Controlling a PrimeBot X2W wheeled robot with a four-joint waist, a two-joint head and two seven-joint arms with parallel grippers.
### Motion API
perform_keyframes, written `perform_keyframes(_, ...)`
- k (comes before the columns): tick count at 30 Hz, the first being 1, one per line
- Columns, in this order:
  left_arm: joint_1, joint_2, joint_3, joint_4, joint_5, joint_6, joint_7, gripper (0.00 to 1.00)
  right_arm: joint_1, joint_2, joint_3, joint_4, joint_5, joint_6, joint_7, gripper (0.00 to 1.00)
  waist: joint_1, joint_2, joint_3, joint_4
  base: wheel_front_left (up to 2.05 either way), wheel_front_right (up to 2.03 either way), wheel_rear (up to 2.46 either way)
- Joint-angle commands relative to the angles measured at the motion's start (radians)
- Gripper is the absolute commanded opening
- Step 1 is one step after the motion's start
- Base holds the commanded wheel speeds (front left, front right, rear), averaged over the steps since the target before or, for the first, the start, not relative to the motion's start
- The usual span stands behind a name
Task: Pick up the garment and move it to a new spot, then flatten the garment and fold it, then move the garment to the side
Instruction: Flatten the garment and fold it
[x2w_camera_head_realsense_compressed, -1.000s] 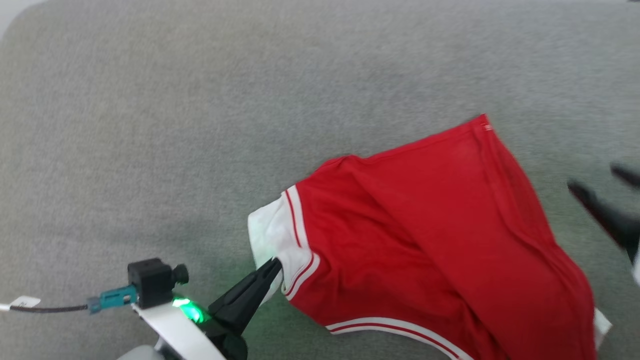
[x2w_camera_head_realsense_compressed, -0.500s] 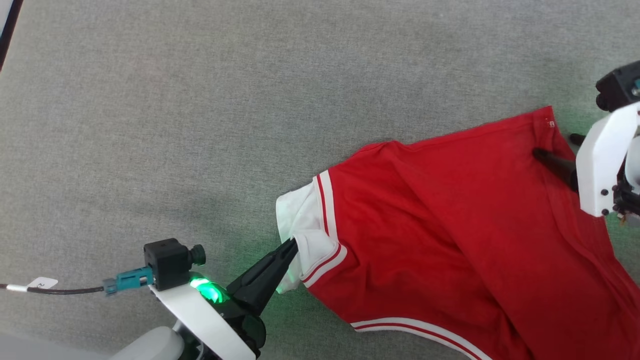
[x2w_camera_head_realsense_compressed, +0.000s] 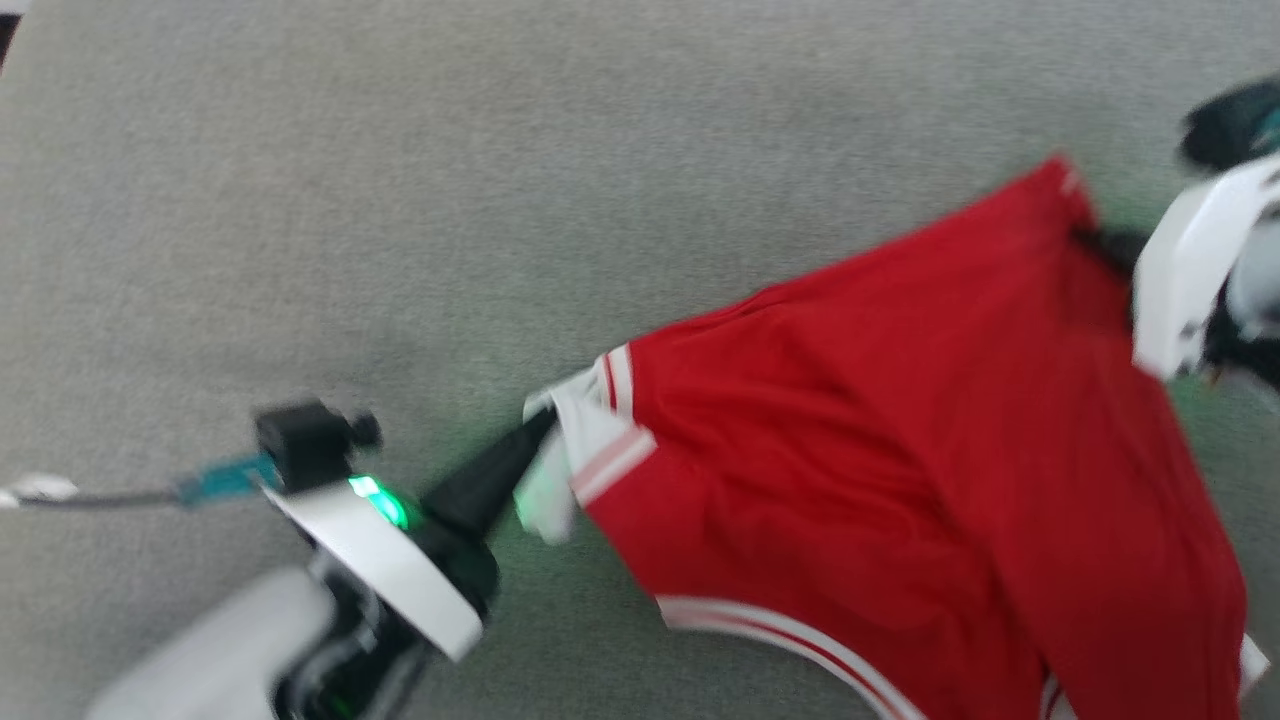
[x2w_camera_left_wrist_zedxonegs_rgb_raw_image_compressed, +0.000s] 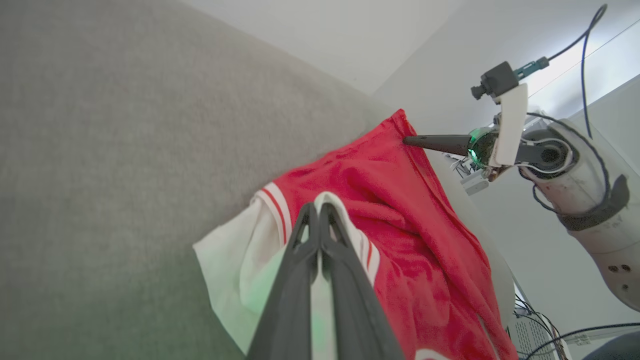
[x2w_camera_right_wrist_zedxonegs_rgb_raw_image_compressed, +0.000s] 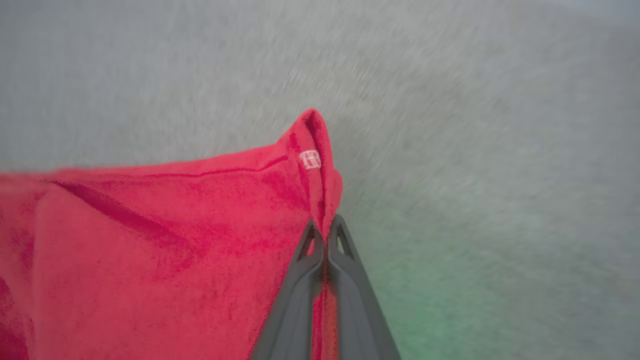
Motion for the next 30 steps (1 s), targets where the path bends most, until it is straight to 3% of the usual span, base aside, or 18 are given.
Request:
perform_keyframes(1, -0.058, 0.016, 0.022, 0.022, -0.028, 0.003, -0.005, 0.0, -0.058, 0.003, -0.027, 0.023, -0.003, -0.001, -0.051, 0.0, 0.0, 0.0, -0.017, -0.033, 0.0, 0.0, 0.0)
perform_keyframes(12, -0.464, 0.091, 0.136, 0.17, -0.191, 0.003, 0.057, 0.0, -0.39, 0.074, -0.191, 0.22, -0.083, -0.001, -0.237, 0.0, 0.0, 0.0, 0.026, -0.15, 0.0, 0.0, 0.0)
perform_keyframes(22, -0.924, 0.075, 0.285, 0.435, -0.233, 0.003, 0.054, 0.0, -0.73, 0.207, -0.373, 0.484, -0.27, -0.004, -0.555, 0.0, 0.0, 0.0, 0.07, -0.222, 0.0, 0.0, 0.0)
perform_keyframes(26, -1.003, 0.075, 0.292, 0.444, -0.231, 0.003, 0.042, 0.0, -0.798, 0.24, -0.404, 0.558, -0.316, -0.004, -0.666, 0.0, 0.0, 0.0, 0.071, -0.228, 0.0, 0.0, 0.0)
perform_keyframes(30, -0.954, 0.078, 0.289, 0.422, -0.275, 0.003, 0.034, 0.0, -0.791, 0.255, -0.383, 0.62, -0.343, -0.004, -0.702, 0.0, 0.0, 0.0, 0.071, -0.224, 0.0, 0.0, 0.0)
